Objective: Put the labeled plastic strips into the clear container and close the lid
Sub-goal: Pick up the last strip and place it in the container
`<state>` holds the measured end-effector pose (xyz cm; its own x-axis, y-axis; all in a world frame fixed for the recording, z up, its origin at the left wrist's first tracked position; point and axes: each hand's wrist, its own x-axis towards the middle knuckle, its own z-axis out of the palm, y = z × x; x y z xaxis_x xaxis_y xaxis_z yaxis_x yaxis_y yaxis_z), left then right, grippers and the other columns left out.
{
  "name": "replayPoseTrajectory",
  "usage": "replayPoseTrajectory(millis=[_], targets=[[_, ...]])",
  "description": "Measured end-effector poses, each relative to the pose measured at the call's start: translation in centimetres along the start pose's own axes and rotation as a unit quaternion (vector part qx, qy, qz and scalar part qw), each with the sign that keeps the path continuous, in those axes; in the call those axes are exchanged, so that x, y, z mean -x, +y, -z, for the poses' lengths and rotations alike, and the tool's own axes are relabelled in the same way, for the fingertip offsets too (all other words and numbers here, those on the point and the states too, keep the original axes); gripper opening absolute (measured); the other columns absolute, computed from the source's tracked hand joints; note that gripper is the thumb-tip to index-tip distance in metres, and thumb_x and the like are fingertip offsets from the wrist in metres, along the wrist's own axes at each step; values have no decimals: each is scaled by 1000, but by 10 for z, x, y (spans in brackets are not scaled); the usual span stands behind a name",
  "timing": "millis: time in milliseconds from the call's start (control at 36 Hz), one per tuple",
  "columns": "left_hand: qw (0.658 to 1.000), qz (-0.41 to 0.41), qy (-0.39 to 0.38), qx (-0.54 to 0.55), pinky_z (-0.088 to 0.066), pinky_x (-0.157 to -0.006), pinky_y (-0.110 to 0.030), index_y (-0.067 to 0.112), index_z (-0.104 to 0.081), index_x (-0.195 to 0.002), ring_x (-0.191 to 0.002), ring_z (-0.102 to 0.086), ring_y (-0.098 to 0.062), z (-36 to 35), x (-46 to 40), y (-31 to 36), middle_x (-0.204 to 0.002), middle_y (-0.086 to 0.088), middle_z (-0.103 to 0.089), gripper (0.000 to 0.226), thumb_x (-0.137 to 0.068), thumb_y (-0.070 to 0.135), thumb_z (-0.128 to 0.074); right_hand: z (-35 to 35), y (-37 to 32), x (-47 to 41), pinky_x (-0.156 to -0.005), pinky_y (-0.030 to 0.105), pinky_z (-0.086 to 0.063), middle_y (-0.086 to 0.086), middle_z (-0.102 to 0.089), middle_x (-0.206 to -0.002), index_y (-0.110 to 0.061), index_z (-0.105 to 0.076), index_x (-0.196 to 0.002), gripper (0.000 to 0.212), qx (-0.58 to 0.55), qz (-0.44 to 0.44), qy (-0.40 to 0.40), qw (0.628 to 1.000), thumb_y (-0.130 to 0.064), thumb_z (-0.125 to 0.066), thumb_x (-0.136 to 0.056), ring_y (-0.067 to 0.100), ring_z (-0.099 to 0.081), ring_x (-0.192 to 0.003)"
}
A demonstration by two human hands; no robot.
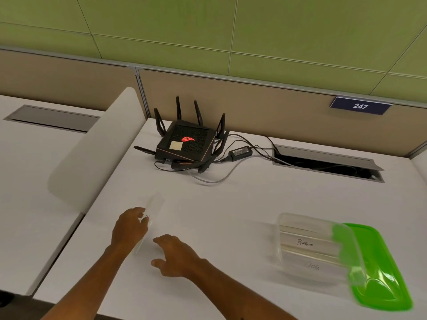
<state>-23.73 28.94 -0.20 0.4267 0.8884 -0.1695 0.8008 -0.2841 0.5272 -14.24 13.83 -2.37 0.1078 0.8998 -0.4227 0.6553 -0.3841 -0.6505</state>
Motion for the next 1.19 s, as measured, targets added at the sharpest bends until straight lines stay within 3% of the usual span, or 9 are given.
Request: replayPoseTrajectory(millis=[278, 500, 722, 778, 833, 889, 1083, 1194], targets=[[1000, -15, 4, -15, -57, -96, -42, 2, -72, -116, -105, -72, -33, -4, -10, -2, -117, -15, -74, 24, -94, 7, -65, 1, -3, -6, -119, 44, -34, 3, -34, -163, -20, -31, -158, 71, -22, -26, -8, 999, -40, -63, -98, 27, -35, -148], [1000, -13, 18, -9, -58, -89, -41, 2, -73, -109, -98, -72, -34, -7, -7, 15, -108, -16, -76, 18, -94, 6, -64, 9, 3, -8, -119, 40, -33, 1, -33, -164, -23, -29, -158, 74, -91, -54, 43, 993, -45, -63, -96, 24, -35, -149], [990, 18, 12, 136, -62, -86, -43, 6, -72, -112, -100, -71, -36, -10, 4, 59, -113, -14, -74, 21, -92, 10, -70, 41, 19, -6, -112, 36, -45, -2, -42, -157, -24, -21, -160, 94, -236, -114, 163, 951, -50, -74, -87, 20, -45, -142], [978, 46, -11, 203, -64, -81, -46, 9, -71, -112, -99, -72, -38, -13, 8, 73, -113, -11, -72, 21, -91, 12, -71, 53, 26, 0, -97, 24, -50, -2, -48, -151, -25, -25, -157, 91, -260, -111, 183, 942, -48, -76, -85, 21, -49, -137], [963, 65, -32, 260, -65, -73, -45, 10, -70, -109, -94, -73, -38, -15, 14, 88, -110, -8, -72, 19, -91, 11, -72, 67, 35, 9, -82, 11, -45, -4, -53, -144, -26, -32, -152, 84, -271, -93, 203, 936, -45, -78, -84, 19, -53, -130], [952, 70, -46, 293, -66, -69, -44, 12, -70, -106, -88, -75, -36, -19, 20, 103, -106, -7, -72, 16, -90, 10, -72, 80, 43, 19, -76, 8, -44, -4, -55, -141, -26, -35, -151, 83, -278, -80, 218, 932, -45, -80, -83, 12, -53, -120], [926, 70, -89, 361, -64, -59, -31, 17, -71, -97, -77, -77, -22, -38, 46, 155, -100, -4, -75, 13, -89, 8, -74, 116, 75, 58, -71, 6, -49, -6, -57, -144, -30, -40, -149, 82, -270, -67, 251, 927, -49, -81, -81, 12, -55, -118], [914, 63, -106, 386, -63, -59, -30, 15, -72, -101, -81, -77, -23, -49, 61, 185, -101, -5, -75, 15, -89, 7, -74, 132, 94, 84, -82, 14, -53, -6, -58, -142, -32, -44, -146, 77, -263, -69, 272, 923, -51, -81, -81, 13, -56, -116]])
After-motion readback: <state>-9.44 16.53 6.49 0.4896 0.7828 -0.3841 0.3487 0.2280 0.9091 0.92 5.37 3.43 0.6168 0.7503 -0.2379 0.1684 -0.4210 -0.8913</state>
